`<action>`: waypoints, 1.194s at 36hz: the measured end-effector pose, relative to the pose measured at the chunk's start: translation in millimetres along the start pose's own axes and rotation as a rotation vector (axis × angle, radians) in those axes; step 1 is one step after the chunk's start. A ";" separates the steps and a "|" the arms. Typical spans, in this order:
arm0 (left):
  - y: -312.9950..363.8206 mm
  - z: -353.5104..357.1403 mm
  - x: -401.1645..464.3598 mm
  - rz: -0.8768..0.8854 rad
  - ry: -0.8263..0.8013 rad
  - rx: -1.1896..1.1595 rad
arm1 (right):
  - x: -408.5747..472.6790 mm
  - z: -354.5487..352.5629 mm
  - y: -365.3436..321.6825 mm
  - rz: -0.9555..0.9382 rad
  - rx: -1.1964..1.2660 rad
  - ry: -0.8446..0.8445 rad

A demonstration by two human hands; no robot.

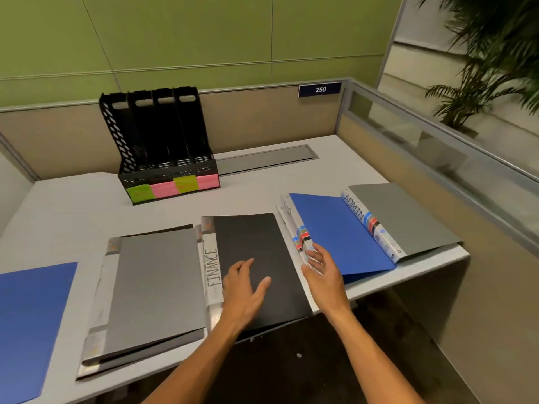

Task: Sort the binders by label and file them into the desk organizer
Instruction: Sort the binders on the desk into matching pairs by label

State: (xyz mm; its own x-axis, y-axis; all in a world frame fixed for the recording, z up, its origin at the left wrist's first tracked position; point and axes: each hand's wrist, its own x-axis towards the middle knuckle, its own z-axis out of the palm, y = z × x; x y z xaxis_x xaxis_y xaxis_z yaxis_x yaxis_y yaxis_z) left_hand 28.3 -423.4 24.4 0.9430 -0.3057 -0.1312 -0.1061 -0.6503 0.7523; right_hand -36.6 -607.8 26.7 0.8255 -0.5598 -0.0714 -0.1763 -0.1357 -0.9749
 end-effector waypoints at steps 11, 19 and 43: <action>36.3 43.8 0.2 0.067 -0.108 0.038 | -2.5 -46.9 17.5 0.056 0.023 0.055; 34.4 41.7 -4.5 0.053 -0.089 0.031 | -7.1 -35.9 20.7 0.072 0.053 -0.012; -89.4 -111.6 -33.4 -0.218 0.294 -0.022 | -38.1 150.9 -28.6 -0.030 -0.003 -0.503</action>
State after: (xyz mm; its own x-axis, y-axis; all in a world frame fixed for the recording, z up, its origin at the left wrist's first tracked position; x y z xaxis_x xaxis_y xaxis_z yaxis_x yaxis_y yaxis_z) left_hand 41.5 -277.4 33.5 0.9934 0.0533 -0.1013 0.1111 -0.6617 0.7415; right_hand 17.9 -459.2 25.5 0.9863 -0.0924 -0.1369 -0.1496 -0.1485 -0.9775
